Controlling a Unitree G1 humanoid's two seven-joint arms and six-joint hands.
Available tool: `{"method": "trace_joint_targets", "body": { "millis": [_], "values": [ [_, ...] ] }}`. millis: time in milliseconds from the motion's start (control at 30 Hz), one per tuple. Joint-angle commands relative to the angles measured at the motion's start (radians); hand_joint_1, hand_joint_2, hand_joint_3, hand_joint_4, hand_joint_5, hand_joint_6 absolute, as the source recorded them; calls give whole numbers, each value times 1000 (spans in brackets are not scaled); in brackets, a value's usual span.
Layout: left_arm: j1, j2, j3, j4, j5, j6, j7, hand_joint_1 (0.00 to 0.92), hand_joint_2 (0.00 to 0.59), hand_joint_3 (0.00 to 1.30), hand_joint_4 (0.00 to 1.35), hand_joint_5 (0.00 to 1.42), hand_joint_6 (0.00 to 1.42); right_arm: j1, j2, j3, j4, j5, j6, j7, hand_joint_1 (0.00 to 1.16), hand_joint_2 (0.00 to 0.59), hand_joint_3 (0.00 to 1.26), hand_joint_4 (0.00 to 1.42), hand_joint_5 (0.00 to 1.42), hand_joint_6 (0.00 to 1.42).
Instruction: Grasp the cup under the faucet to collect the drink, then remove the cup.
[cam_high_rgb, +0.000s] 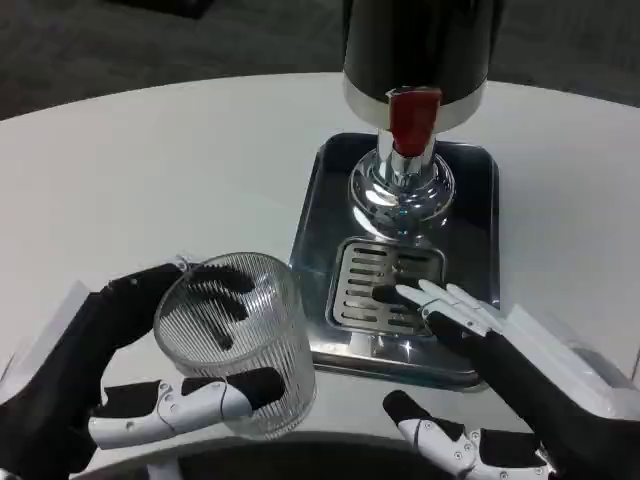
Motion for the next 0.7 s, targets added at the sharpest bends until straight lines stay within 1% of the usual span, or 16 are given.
{"method": "trace_joint_targets", "body": {
  "millis": [33,167,300,367,467,567,700],
  "values": [
    [-14,4,-13,-11,-5,-2,-5,617,39,781,861,839,549,15,1,-1,-7,4,3,2,570,442,124,42,0,0],
    [-17,6,-5,-1,-7,-5,0,617,39,781,861,839,549,4,2,6,-2,3,3,4,572,442,124,42,0,0],
    [-22,15,19,16,-14,-8,1,617,39,781,861,839,549,5,6,11,-4,2,5,3,574,441,124,38,0,0],
    [-45,26,39,47,-18,-15,0,617,39,781,861,839,549,11,7,15,-4,1,5,3,575,441,124,36,0,0],
    [-92,48,50,100,-11,-35,-4,617,31,781,861,839,544,16,9,17,-6,-1,5,0,576,441,124,34,0,0],
    [-158,67,48,169,-2,-55,-1,611,24,774,849,839,530,20,10,15,-12,-3,7,-1,576,441,124,33,0,0],
    [-227,75,37,243,14,-75,9,608,22,781,857,840,504,31,9,9,-22,-3,8,-1,577,441,124,31,0,0]
  ]
}}
